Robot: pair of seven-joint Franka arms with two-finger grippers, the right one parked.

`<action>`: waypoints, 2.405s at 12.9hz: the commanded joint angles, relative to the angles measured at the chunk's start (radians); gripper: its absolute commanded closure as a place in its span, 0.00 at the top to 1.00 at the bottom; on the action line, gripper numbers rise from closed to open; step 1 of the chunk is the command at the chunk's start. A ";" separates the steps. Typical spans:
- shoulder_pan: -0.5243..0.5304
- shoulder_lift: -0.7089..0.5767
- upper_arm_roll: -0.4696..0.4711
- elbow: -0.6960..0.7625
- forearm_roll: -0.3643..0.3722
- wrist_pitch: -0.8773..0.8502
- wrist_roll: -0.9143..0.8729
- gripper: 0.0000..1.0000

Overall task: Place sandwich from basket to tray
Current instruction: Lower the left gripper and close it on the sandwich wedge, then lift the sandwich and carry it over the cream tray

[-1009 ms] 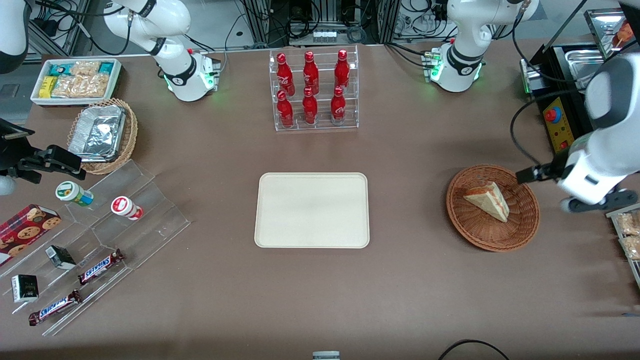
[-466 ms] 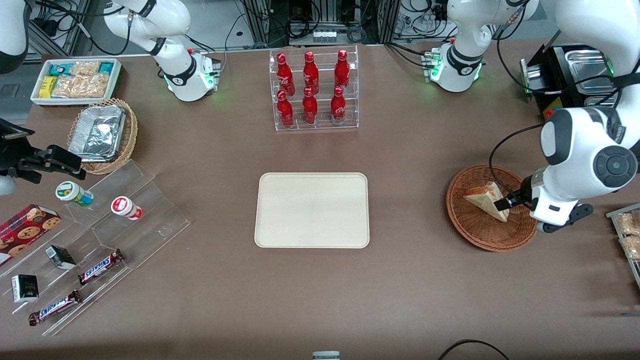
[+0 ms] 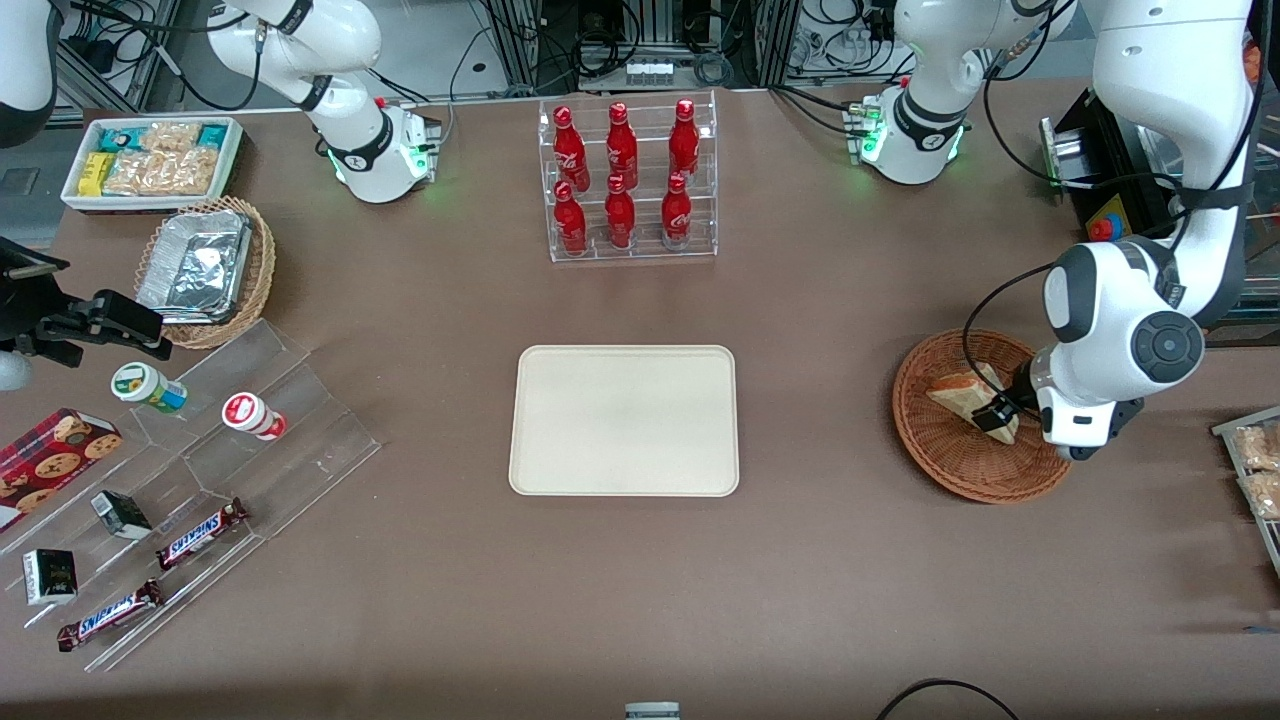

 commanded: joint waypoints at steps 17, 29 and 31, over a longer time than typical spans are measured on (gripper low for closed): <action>-0.069 -0.014 -0.016 0.151 -0.089 -0.190 -0.039 0.30; -0.517 0.288 -0.019 0.541 -0.031 -0.214 0.141 0.25; -0.569 0.292 -0.019 0.540 -0.035 -0.151 0.141 0.25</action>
